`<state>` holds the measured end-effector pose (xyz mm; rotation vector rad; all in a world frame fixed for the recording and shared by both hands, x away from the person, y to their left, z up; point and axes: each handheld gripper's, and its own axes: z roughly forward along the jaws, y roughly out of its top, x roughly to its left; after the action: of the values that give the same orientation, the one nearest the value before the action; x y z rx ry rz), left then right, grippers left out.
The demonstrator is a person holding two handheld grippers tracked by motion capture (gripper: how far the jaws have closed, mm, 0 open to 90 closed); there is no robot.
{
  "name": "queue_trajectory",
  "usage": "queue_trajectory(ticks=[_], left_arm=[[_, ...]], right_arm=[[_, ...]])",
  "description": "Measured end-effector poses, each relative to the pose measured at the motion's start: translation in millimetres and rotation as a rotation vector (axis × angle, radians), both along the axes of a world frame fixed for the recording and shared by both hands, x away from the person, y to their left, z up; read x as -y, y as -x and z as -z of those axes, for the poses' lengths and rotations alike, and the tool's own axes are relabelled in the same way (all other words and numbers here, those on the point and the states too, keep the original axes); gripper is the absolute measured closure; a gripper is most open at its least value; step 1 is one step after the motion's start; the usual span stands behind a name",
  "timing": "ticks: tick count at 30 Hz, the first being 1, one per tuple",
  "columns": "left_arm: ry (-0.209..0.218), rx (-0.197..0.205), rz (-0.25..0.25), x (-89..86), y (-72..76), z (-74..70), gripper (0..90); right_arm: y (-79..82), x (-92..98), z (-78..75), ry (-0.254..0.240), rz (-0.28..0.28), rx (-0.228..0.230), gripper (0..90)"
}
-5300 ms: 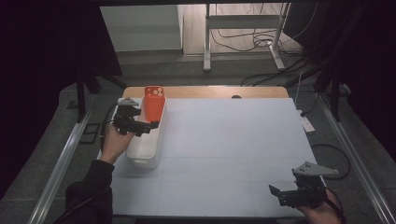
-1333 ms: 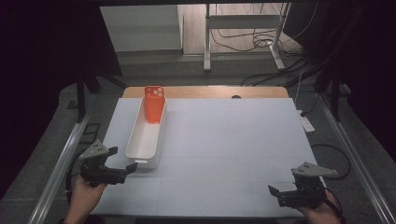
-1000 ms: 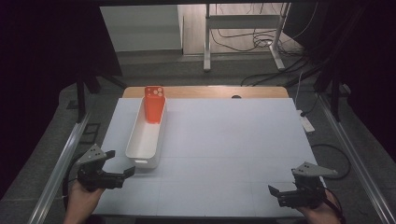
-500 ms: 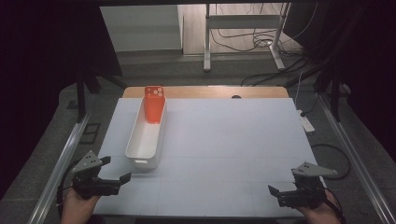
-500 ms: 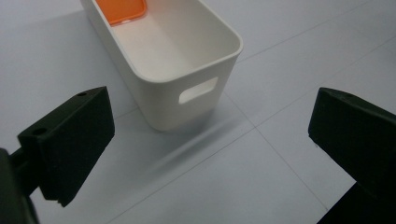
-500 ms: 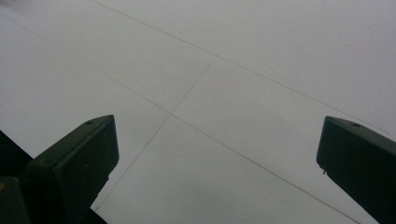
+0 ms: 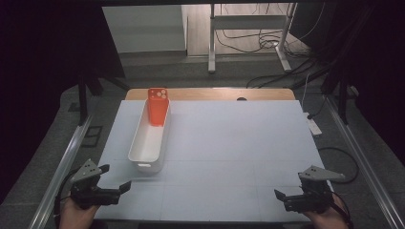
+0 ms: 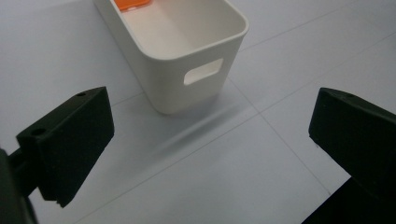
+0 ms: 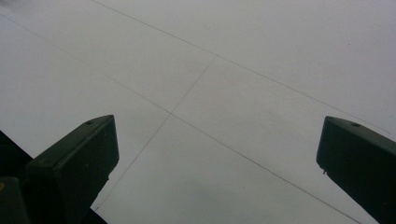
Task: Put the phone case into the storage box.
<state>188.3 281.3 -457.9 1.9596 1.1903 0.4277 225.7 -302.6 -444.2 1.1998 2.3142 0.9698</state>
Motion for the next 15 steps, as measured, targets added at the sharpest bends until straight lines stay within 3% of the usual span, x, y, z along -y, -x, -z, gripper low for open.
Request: queue_trajectory(ticks=[15], left_arm=[[-0.051,-0.014,-0.004,2.8,8.7,3.9,0.1]], right_arm=[[-0.1,-0.2,0.1,0.002,0.001,-0.002,0.0]])
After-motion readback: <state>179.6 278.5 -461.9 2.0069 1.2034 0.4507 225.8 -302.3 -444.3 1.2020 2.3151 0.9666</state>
